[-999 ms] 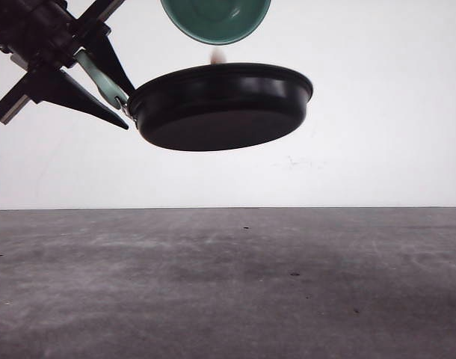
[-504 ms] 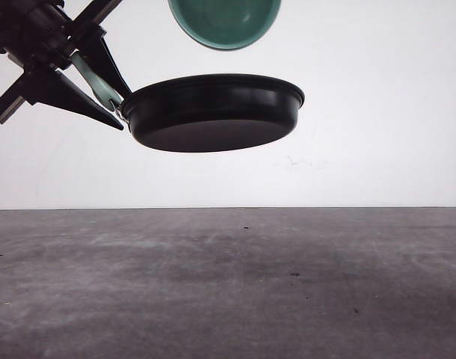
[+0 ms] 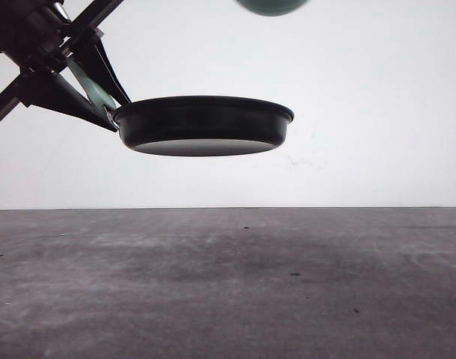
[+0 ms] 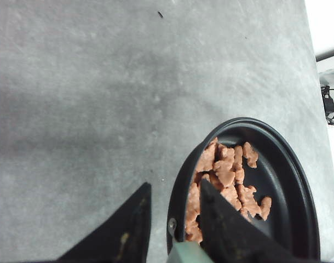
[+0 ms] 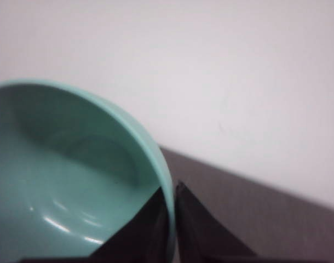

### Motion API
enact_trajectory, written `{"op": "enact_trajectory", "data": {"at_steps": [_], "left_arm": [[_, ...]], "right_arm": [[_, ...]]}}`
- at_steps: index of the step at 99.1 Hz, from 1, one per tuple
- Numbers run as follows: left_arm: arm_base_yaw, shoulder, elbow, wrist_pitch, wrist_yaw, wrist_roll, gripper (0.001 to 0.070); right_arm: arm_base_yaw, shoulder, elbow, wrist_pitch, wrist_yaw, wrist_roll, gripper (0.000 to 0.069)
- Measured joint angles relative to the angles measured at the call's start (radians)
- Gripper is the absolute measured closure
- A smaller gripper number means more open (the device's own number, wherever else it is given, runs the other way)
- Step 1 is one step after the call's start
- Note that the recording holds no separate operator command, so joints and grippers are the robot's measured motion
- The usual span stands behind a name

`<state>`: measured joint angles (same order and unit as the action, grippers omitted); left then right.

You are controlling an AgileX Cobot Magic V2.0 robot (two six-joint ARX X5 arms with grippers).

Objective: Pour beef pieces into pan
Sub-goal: 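Carry the empty bowl back and lower it with the right gripper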

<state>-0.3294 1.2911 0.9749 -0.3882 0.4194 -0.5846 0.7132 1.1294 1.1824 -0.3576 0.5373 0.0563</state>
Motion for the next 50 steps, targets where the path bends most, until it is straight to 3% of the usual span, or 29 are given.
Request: {"op": "enact_trajectory", "data": {"at_steps": [14, 27, 50], "left_arm": [[0.0, 0.0, 0.0, 0.008, -0.001, 0.002, 0.058], [0.0, 0.0, 0.0, 0.036, -0.001, 0.005, 0.058], [0.0, 0.0, 0.0, 0.055, -0.001, 0.005, 0.058]], "right_arm": [[-0.196, -0.002, 0.021, -0.291, -0.206, 0.156, 0.0679], [-0.384, 0.019, 0.013, -0.499, -0.334, 0.216, 0.0679], [-0.621, 0.04, -0.087, -0.491, -0.45, 0.217, 0.0679]]}}
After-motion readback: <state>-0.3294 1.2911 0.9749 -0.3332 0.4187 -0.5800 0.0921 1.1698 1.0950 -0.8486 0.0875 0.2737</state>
